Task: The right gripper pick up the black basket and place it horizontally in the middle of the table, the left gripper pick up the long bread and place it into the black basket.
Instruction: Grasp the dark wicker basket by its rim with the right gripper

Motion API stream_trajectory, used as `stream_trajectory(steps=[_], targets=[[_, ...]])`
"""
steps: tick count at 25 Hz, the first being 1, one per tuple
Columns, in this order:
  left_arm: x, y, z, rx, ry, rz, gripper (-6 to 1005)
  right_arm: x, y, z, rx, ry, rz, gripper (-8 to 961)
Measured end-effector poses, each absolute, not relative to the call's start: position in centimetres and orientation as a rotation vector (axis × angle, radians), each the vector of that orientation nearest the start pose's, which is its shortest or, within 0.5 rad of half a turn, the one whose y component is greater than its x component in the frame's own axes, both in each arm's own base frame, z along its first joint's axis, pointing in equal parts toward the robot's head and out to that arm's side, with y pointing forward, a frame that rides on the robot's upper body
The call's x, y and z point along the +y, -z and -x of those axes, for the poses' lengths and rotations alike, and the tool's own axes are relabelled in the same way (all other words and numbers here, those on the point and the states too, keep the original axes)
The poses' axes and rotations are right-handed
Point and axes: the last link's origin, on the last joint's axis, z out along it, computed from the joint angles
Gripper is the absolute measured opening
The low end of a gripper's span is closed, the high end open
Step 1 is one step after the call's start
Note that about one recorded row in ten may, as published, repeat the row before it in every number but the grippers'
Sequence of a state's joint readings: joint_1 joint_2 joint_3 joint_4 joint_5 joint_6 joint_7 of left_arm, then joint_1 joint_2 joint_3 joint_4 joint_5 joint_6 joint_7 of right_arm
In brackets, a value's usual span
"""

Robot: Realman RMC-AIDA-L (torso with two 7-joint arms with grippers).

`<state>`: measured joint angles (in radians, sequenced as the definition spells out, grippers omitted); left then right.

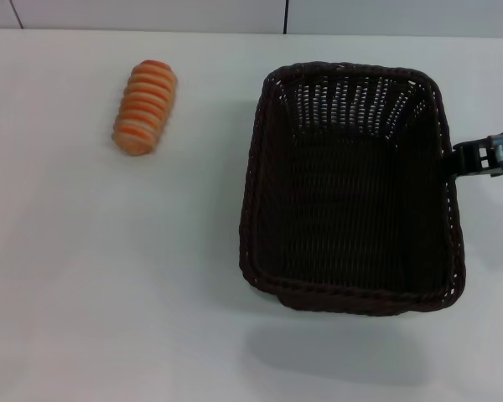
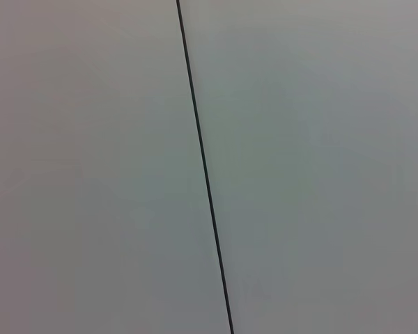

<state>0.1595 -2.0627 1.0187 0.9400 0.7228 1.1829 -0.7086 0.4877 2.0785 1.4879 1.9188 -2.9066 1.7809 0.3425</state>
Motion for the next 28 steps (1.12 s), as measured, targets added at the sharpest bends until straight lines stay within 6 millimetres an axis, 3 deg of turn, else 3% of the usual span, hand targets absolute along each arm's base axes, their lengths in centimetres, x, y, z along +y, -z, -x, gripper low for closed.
stream_trajectory(steps=[19, 28], targets=[[22.3, -14.3, 36.6, -0.315, 0.642, 1.560, 786, 32.1, -1.3, -13.0, 1.309, 0.315, 1.962, 523], [22.3, -14.3, 36.6, -0.313, 0.640, 1.562, 783, 32.0, -1.0, -13.2, 1.316, 0.310, 1.962, 515]])
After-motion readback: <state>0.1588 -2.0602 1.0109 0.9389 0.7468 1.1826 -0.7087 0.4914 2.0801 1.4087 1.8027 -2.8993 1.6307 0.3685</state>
